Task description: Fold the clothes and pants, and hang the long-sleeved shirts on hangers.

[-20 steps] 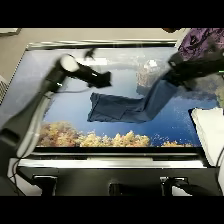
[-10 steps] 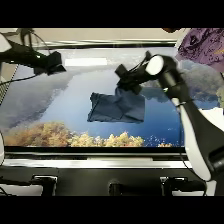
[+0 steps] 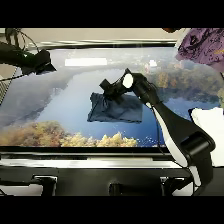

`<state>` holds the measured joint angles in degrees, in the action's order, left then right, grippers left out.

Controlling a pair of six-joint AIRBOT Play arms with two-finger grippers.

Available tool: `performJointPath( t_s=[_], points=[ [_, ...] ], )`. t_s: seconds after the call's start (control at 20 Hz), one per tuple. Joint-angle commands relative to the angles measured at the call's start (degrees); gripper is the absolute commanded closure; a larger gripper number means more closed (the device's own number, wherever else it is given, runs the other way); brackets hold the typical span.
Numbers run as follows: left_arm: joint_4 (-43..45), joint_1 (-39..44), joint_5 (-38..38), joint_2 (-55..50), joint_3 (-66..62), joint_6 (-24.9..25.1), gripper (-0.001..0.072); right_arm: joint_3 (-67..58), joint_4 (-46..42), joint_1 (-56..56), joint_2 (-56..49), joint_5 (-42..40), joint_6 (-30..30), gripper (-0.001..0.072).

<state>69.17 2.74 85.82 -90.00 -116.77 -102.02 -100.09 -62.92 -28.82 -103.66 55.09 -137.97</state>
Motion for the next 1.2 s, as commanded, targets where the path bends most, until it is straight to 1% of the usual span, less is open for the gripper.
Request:
performJointPath(
  t_s=[0.0, 0.15, 0.35, 0.4, 0.5, 0.55, 0.6, 0.7, 0.8, 0.9, 0.95, 1.05, 1.15],
  points=[
    [0.11, -0.17, 0.13, 0.07, 0.02, -0.02, 0.0692, 0.0, 5.03, -0.37, -3.21, -1.01, 2.62, 0.0682],
    [0.11, -0.17, 0.17, 0.07, 0.11, -0.02, 0.0692, 0.0, 8.61, -0.37, -4.98, -0.52, 6.03, 0.0682],
    [0.11, -0.17, 0.15, 0.07, 0.13, -0.02, 0.0692, 0.0, 8.92, -0.37, -6.08, -0.07, 8.39, 0.068],
    [0.11, -0.17, 0.15, 0.04, 0.13, -0.02, 0.0692, 0.0, 8.92, -0.37, -6.23, -0.31, 8.48, 0.0649],
    [0.11, -0.17, 0.15, -0.09, 0.13, -0.04, 0.0692, -0.02, 11.08, -0.37, -6.23, -0.9, 12.13, 0.0363],
    [0.11, -0.17, 0.15, -0.2, 0.13, -0.04, 0.0692, -0.02, 13.31, -0.37, -6.1, -1.03, 15.65, 0.0285],
    [0.11, -0.17, 0.15, -0.31, 0.13, -0.04, 0.0692, -0.07, 14.71, -0.37, -5.77, -0.83, 18.64, 0.0282],
    [0.11, -0.17, 0.13, -0.37, 0.33, -0.07, 0.0692, -0.07, 14.62, -0.26, -3.93, -0.15, 22.71, 0.0275],
    [0.11, -0.17, 0.2, -0.37, 0.57, -0.07, 0.0692, -0.09, 11.32, 1.46, -0.44, 1.25, 23.58, 0.0274],
    [0.11, -0.17, 0.22, -0.35, 0.57, -0.07, 0.0692, -0.13, 7.48, 6.14, 3.8, 6.51, 22.95, 0.0274],
    [0.11, -0.17, 0.24, -0.35, 0.55, -0.04, 0.0692, -0.13, 6.21, 10.1, 5.79, 10.49, 24.11, 0.0262],
    [0.09, -0.17, 0.31, -0.35, 0.55, -0.04, 0.0692, -0.11, 6.1, 19.56, 8.46, 18.49, 30.49, 0.0238],
    [0.11, -0.17, 0.33, -0.35, 0.55, -0.04, 0.0692, 0.22, 6.21, 29.07, 9.33, 25.33, 36.76, 0.0237]
  ],
)
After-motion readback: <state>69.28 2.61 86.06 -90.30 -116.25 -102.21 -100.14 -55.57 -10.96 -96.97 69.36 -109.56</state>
